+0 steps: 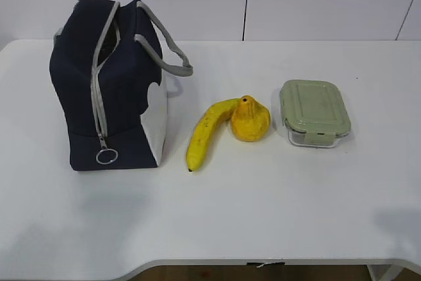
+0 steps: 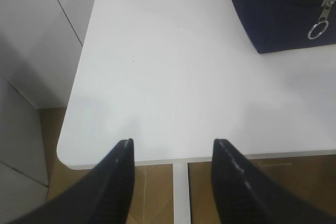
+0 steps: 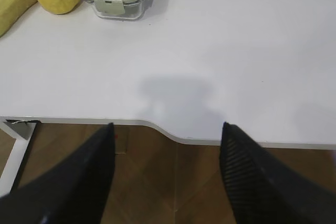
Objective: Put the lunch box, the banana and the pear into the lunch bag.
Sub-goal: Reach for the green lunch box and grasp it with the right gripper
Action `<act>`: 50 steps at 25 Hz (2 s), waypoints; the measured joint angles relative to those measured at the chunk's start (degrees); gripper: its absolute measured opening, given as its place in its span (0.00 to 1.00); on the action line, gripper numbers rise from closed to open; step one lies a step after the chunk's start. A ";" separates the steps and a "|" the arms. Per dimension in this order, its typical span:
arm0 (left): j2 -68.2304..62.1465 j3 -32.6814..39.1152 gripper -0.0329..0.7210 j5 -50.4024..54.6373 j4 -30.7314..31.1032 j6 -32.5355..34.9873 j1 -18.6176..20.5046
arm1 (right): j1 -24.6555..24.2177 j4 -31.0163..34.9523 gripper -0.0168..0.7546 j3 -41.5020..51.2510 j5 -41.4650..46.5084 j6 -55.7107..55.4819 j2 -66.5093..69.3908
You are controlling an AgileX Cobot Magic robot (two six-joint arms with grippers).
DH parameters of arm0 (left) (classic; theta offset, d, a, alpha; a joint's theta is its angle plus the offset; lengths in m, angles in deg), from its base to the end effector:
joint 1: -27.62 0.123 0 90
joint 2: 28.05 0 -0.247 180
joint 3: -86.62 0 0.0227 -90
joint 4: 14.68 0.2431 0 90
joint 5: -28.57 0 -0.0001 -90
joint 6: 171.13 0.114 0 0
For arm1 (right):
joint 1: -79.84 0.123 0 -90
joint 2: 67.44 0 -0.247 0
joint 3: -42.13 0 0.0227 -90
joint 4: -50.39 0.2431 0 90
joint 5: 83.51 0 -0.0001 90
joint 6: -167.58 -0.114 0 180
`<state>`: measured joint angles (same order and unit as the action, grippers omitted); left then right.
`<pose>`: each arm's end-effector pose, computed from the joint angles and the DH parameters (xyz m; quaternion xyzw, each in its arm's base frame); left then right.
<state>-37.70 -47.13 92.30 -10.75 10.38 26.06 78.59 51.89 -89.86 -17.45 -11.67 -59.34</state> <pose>0.0442 0.0058 0.2632 0.0208 0.8637 0.0340 0.5025 0.0411 0.0018 0.2514 0.0027 0.8753 0.0046 0.4836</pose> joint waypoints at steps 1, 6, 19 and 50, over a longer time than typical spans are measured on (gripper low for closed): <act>0.00 0.00 0.53 0.00 0.00 0.00 0.00 | 0.00 0.00 0.67 0.00 0.00 0.00 0.00; 0.00 0.00 0.53 0.00 0.00 0.00 0.00 | 0.00 0.00 0.67 0.00 0.00 0.00 0.00; 0.00 0.00 0.53 0.00 0.00 0.00 0.00 | 0.00 0.00 0.67 0.00 0.00 0.00 0.00; 0.00 0.00 0.53 0.00 0.00 0.00 0.00 | 0.00 4.28 0.67 -7.74 -33.13 -1.25 33.80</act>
<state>-37.70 -47.13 92.30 -10.75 10.38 26.06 78.59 56.17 -97.60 -50.58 -12.92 -25.54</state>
